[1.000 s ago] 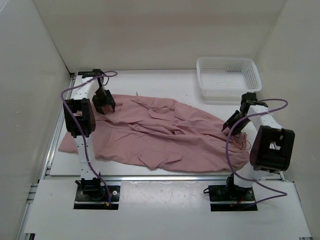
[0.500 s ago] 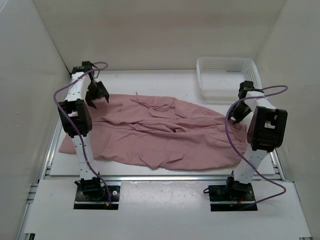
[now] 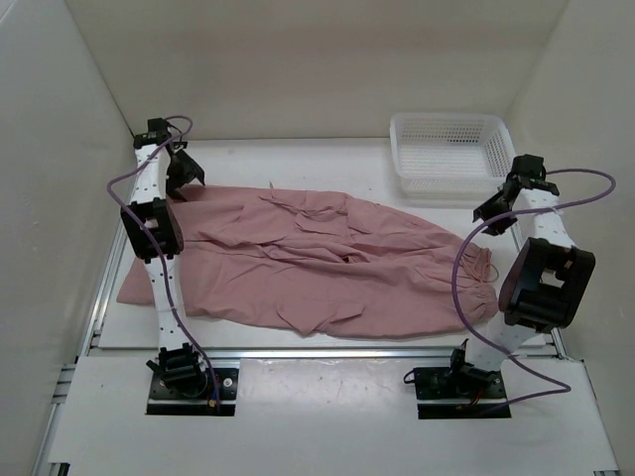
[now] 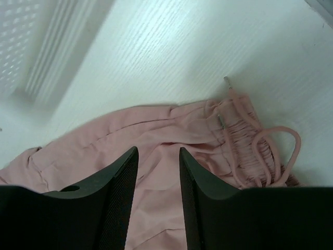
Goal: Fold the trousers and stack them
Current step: Flatten the trousers out
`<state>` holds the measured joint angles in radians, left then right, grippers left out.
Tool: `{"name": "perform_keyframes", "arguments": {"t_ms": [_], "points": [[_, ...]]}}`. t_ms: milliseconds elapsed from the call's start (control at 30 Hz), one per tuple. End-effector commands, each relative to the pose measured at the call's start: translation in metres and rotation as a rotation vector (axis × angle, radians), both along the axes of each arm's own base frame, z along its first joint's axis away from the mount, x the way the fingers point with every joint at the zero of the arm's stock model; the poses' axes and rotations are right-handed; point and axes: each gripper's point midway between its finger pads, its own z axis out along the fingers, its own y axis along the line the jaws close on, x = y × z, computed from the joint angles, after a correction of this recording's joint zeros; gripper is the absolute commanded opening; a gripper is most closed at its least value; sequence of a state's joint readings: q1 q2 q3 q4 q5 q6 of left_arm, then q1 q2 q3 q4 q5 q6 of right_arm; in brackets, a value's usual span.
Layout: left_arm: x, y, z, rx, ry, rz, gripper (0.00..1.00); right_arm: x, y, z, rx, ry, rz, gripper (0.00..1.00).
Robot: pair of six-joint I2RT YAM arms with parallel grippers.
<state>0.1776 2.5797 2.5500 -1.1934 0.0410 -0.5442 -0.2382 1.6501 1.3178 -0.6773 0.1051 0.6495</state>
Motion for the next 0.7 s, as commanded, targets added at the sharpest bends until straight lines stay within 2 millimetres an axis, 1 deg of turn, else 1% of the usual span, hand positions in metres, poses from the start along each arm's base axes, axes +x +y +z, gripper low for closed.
{"name": "perform_keyframes", "arguments": {"t_ms": [0, 33, 67, 100, 133, 167, 200, 233, 267, 300, 333, 367, 400, 433, 467, 500, 533, 567, 600, 667], "points": [[0.019, 0.003, 0.017, -0.016, -0.084, 0.047, 0.8, 0.005, 0.007, -0.013, 0.146, -0.004, 0.008, 0.43], [0.021, 0.005, 0.012, -0.008, -0.083, 0.051, 0.81, 0.008, 0.006, -0.014, 0.147, -0.003, 0.008, 0.44], [0.023, 0.006, 0.006, -0.008, -0.08, 0.051, 0.84, 0.01, 0.004, -0.01, 0.157, -0.016, 0.005, 0.44], [0.023, 0.006, 0.006, -0.012, -0.08, 0.059, 0.87, 0.01, 0.001, -0.013, 0.168, -0.01, -0.004, 0.44], [0.023, 0.006, -0.004, -0.014, -0.069, 0.059, 0.9, 0.01, 0.004, -0.012, 0.184, -0.014, 0.005, 0.44], [0.023, 0.005, -0.012, -0.02, -0.055, 0.068, 0.9, 0.011, -0.003, -0.008, 0.191, -0.028, -0.011, 0.45], [0.026, 0.006, -0.011, -0.018, -0.068, 0.067, 0.9, 0.011, -0.005, -0.008, 0.201, -0.032, -0.015, 0.46], [0.026, 0.001, -0.019, -0.046, -0.056, 0.067, 0.9, 0.011, -0.007, -0.011, 0.214, -0.026, -0.021, 0.47], [0.028, -0.001, -0.017, -0.059, -0.067, 0.061, 0.83, 0.01, -0.013, -0.008, 0.224, -0.031, -0.035, 0.48], [0.028, -0.005, -0.024, -0.078, -0.056, 0.054, 0.74, 0.009, -0.016, -0.008, 0.231, -0.035, -0.042, 0.5], [0.031, -0.01, -0.022, -0.111, -0.074, 0.047, 0.59, 0.005, -0.017, -0.012, 0.247, -0.017, -0.051, 0.51], [0.035, -0.012, -0.022, -0.121, -0.087, 0.041, 0.38, 0.003, -0.026, -0.012, 0.247, -0.02, -0.074, 0.51], [0.035, -0.013, -0.021, -0.129, -0.088, 0.037, 0.14, 0.001, -0.03, -0.01, 0.245, -0.016, -0.077, 0.55], [0.038, -0.014, -0.009, -0.133, -0.115, 0.032, 0.1, -0.003, -0.033, -0.011, 0.25, -0.005, -0.089, 0.57], [0.041, -0.014, 0.004, -0.128, -0.145, 0.029, 0.1, -0.005, -0.04, -0.009, 0.25, -0.006, -0.109, 0.58], [0.045, -0.013, 0.013, -0.119, -0.171, 0.019, 0.1, -0.012, -0.037, -0.011, 0.263, 0.023, -0.113, 0.62], [0.045, -0.013, 0.021, -0.117, -0.185, 0.018, 0.1, -0.015, -0.043, -0.013, 0.261, 0.043, -0.134, 0.71], [0.045, -0.012, 0.029, -0.11, -0.199, 0.009, 0.1, -0.019, -0.047, -0.014, 0.266, 0.053, -0.149, 0.74], [0.048, -0.012, 0.044, -0.104, -0.233, 0.006, 0.1, -0.021, -0.046, -0.014, 0.27, 0.061, -0.15, 0.79], [0.046, -0.012, 0.052, -0.097, -0.244, -0.002, 0.1, -0.027, -0.053, -0.02, 0.278, 0.075, -0.177, 0.85]]}}
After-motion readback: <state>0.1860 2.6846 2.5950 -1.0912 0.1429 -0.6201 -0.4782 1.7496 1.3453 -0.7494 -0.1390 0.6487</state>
